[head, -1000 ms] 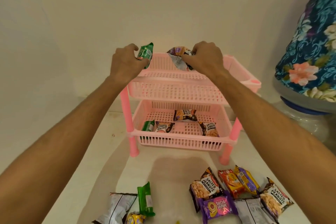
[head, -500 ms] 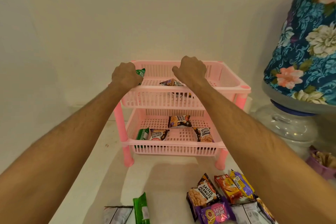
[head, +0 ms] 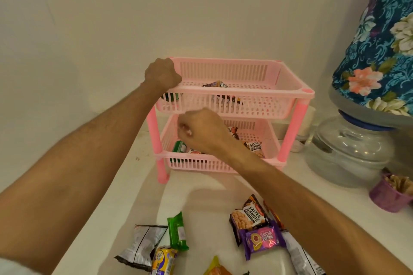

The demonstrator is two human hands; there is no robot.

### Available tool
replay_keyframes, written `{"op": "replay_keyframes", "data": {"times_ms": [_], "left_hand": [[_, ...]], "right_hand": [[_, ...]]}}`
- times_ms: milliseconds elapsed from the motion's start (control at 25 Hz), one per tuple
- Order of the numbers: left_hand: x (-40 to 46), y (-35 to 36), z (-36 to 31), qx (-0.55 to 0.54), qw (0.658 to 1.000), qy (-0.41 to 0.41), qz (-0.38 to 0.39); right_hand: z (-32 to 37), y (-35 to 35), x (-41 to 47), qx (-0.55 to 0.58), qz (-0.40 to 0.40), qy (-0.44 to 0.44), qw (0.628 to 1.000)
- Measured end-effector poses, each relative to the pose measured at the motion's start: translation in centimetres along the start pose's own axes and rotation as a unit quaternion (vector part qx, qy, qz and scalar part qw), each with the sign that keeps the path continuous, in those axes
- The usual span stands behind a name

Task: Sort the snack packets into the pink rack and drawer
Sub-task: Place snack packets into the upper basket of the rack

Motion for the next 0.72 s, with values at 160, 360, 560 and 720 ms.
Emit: {"op": "replay_keyframes", "data": {"times_ms": [160,360,560,720], "left_hand": [[-3.8,-2.4,0.6,-0.091,0.985,0.047,-0.139],[-14.5,-3.5,2.0,-0.185,0.889,0.259,-0.328],[-22.8,2.7,6.4,-0.169,0.880,0.378,-0.233],[-22.9,13.5,12.6,0.047,0.981,0.184,0.044]], "right_hand": [[1.8,9.1,-5.0,0.059,0.212,-0.009,0.976],[4.9,18.1,-11.8,0.047,0.381,-0.092,0.919],[7.5,22.2,-14.7,0.023,0.392,-0.155,0.906],[8.1,23.3,-15.6,-0.007,0.385,-0.180,0.905]]}}
Point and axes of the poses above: each hand's wrist, its own x-axis towards the middle knuckle, its own y-axis out of the palm, z = x × y, the point moved 8 cm from there along x, towards the middle knuckle, and after that the axes turned 15 degrees about -y, right-handed, at the moved point
